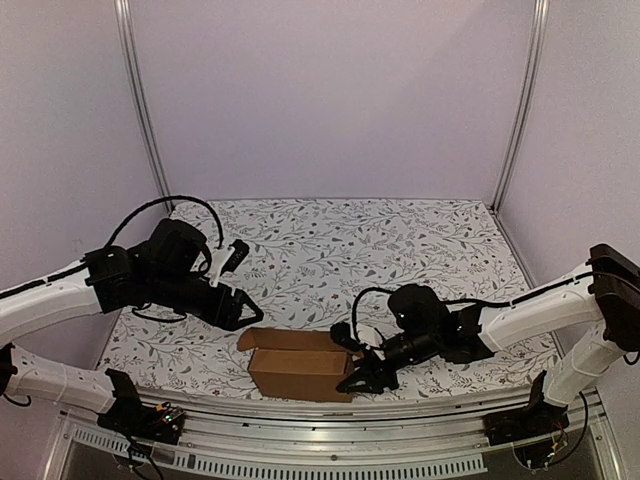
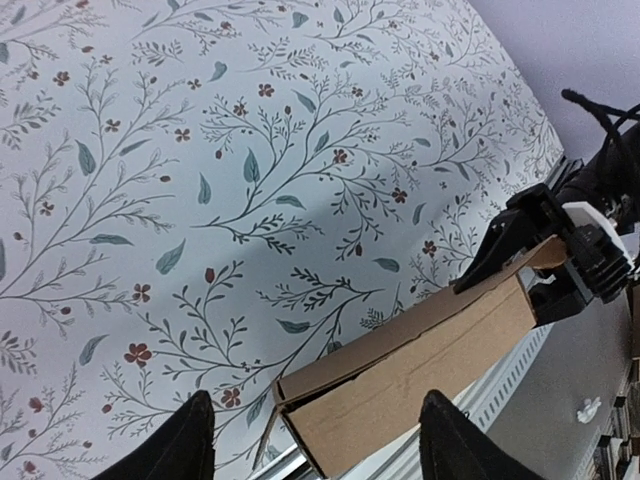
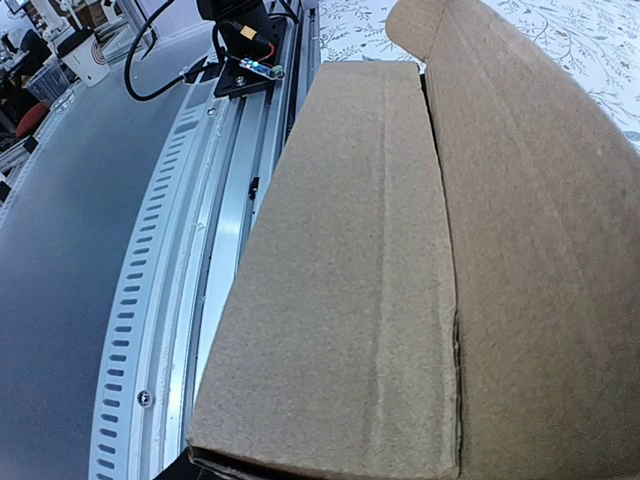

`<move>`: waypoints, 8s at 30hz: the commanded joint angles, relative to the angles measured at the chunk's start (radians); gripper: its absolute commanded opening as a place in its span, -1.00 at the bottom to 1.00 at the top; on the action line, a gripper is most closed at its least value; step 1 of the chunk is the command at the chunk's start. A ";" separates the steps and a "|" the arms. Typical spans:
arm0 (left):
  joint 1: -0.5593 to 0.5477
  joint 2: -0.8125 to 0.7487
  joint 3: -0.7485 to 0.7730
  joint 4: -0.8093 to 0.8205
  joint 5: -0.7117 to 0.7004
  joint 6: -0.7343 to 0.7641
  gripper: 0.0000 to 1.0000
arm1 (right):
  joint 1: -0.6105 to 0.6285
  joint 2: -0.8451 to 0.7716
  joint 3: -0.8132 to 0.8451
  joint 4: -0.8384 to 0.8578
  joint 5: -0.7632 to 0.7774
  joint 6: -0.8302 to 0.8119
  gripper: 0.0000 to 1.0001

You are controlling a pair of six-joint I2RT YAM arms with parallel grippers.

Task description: Fold the paper box

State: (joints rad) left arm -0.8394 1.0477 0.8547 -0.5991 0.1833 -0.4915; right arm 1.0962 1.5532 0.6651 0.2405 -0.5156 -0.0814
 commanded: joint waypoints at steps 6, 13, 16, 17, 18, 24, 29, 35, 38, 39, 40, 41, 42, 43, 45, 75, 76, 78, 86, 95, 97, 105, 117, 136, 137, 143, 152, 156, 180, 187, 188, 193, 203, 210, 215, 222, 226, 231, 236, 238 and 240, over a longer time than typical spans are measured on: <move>-0.027 0.065 -0.041 -0.062 -0.048 0.017 0.11 | -0.006 0.015 -0.009 0.016 -0.023 0.037 -0.27; -0.027 0.038 -0.078 -0.072 -0.016 -0.007 -0.04 | -0.006 0.007 -0.013 0.022 -0.016 0.035 -0.28; -0.027 0.033 -0.087 -0.066 -0.007 -0.019 -0.10 | -0.006 0.007 -0.010 0.027 -0.014 0.040 -0.30; -0.027 0.034 -0.089 -0.064 -0.006 -0.023 -0.14 | -0.007 0.007 -0.010 0.029 -0.013 0.042 -0.30; -0.027 0.037 -0.091 -0.065 -0.010 -0.024 -0.17 | -0.007 0.003 -0.010 0.029 -0.011 0.042 -0.30; -0.028 0.054 -0.093 -0.053 -0.011 -0.033 -0.40 | -0.006 -0.010 -0.015 0.033 -0.006 0.047 -0.31; -0.029 0.053 -0.095 -0.049 0.001 -0.039 -0.58 | -0.006 -0.012 -0.019 0.035 0.001 0.052 -0.31; -0.030 0.054 -0.092 -0.048 0.017 -0.045 -0.90 | -0.006 -0.015 -0.018 0.042 0.017 0.052 -0.32; -0.031 0.060 -0.092 -0.047 0.025 -0.057 -1.00 | -0.006 -0.018 -0.018 0.047 0.035 0.055 -0.35; -0.033 0.060 -0.091 -0.046 0.027 -0.061 -1.00 | -0.007 -0.020 -0.018 0.049 0.043 0.056 -0.36; -0.034 0.061 -0.091 -0.044 0.030 -0.065 -1.00 | -0.006 -0.023 -0.019 0.055 0.055 0.058 -0.36; -0.036 0.061 -0.089 -0.044 0.030 -0.069 -1.00 | -0.004 -0.026 -0.021 0.063 0.070 0.065 -0.37; -0.037 0.061 -0.089 -0.045 0.027 -0.075 -1.00 | -0.004 -0.031 -0.023 0.068 0.082 0.068 -0.37; -0.038 0.061 -0.089 -0.044 0.028 -0.081 -1.00 | -0.003 -0.034 -0.025 0.075 0.095 0.074 -0.37; -0.041 0.061 -0.089 -0.043 0.022 -0.096 -1.00 | 0.000 -0.041 -0.032 0.094 0.124 0.086 -0.37; -0.173 0.052 -0.186 0.042 -0.146 -0.236 -1.00 | 0.083 -0.018 -0.075 0.211 0.365 0.206 -0.38; -0.175 0.052 -0.186 0.044 -0.146 -0.237 -1.00 | 0.083 -0.016 -0.075 0.212 0.365 0.209 -0.37; -0.178 0.054 -0.187 0.049 -0.146 -0.240 -1.00 | 0.083 -0.016 -0.075 0.212 0.365 0.213 -0.34; -0.181 0.058 -0.180 0.050 -0.166 -0.242 -1.00 | 0.082 -0.023 -0.068 0.211 0.389 0.240 0.15; -0.181 0.070 -0.161 0.039 -0.180 -0.243 -1.00 | 0.083 -0.078 -0.114 0.209 0.418 0.240 0.64; -0.182 0.075 -0.156 0.039 -0.179 -0.243 -1.00 | 0.083 -0.102 -0.125 0.200 0.420 0.234 0.96; -0.181 0.092 -0.133 0.033 -0.243 -0.270 -1.00 | 0.075 -0.307 -0.149 0.028 0.425 0.211 0.97; -0.200 0.119 -0.123 0.051 -0.382 -0.425 -1.00 | 0.064 -0.595 -0.051 -0.377 0.543 0.247 0.98; -0.325 0.152 -0.065 -0.019 -0.643 -0.628 -1.00 | 0.190 -0.362 0.088 -0.443 0.721 0.155 0.70; -0.330 0.157 -0.063 -0.018 -0.647 -0.633 -1.00 | 0.191 -0.355 0.087 -0.440 0.752 0.160 0.65; -0.343 0.192 -0.056 -0.018 -0.653 -0.631 -1.00 | 0.191 -0.262 0.119 -0.446 0.902 0.139 0.45; -0.349 0.199 -0.068 -0.019 -0.647 -0.607 -1.00 | 0.100 -0.158 0.153 -0.387 0.829 0.024 0.35; -0.351 0.201 -0.070 -0.016 -0.650 -0.599 -1.00 | 0.063 -0.127 0.153 -0.328 0.791 -0.023 0.35; -0.354 0.183 -0.089 0.002 -0.650 -0.563 -1.00 | -0.007 0.020 0.224 -0.250 0.712 -0.125 -0.44; -0.354 0.181 -0.092 0.006 -0.647 -0.563 -1.00 | -0.007 0.043 0.242 -0.250 0.744 -0.129 -0.54; -0.355 0.181 -0.092 0.007 -0.647 -0.564 -1.00 | -0.007 0.046 0.245 -0.250 0.747 -0.130 -0.55; -0.356 0.180 -0.094 0.006 -0.647 -0.565 -1.00 | -0.006 0.054 0.254 -0.250 0.756 -0.138 -0.63; -0.357 0.179 -0.093 0.006 -0.650 -0.568 -1.00 | -0.007 0.034 0.239 -0.250 0.755 -0.125 -0.90; -0.359 0.193 -0.083 0.006 -0.650 -0.559 -1.00 | -0.005 -0.001 0.247 -0.250 0.713 -0.077 -1.00; -0.363 0.200 -0.082 0.006 -0.656 -0.553 -1.00 | -0.004 -0.020 0.266 -0.270 0.690 -0.028 -1.00; -0.378 0.241 -0.061 0.000 -0.667 -0.541 -1.00 | -0.005 -0.032 0.305 -0.320 0.655 0.039 -1.00; -0.386 0.253 -0.055 0.000 -0.677 -0.541 -1.00 | -0.005 -0.032 0.335 -0.349 0.640 0.076 -1.00; -0.391 0.256 -0.055 0.000 -0.683 -0.541 -1.00 | -0.004 -0.024 0.369 -0.394 0.633 0.157 -1.00; -0.392 0.259 -0.051 0.001 -0.689 -0.541 -1.00 | -0.005 -0.013 0.392 -0.441 0.627 0.206 -1.00; -0.392 0.261 -0.047 0.001 -0.692 -0.537 -1.00 | -0.003 -0.010 0.389 -0.446 0.628 0.217 -1.00; -0.392 0.258 -0.044 0.001 -0.698 -0.533 -1.00 | 0.001 -0.008 0.381 -0.450 0.639 0.226 -1.00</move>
State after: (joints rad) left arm -1.2144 1.2964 0.7853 -0.5968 -0.4950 -1.0416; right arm 1.0920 1.5513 1.0313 -0.1799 0.1436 0.0959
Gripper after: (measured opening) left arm 0.004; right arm 0.007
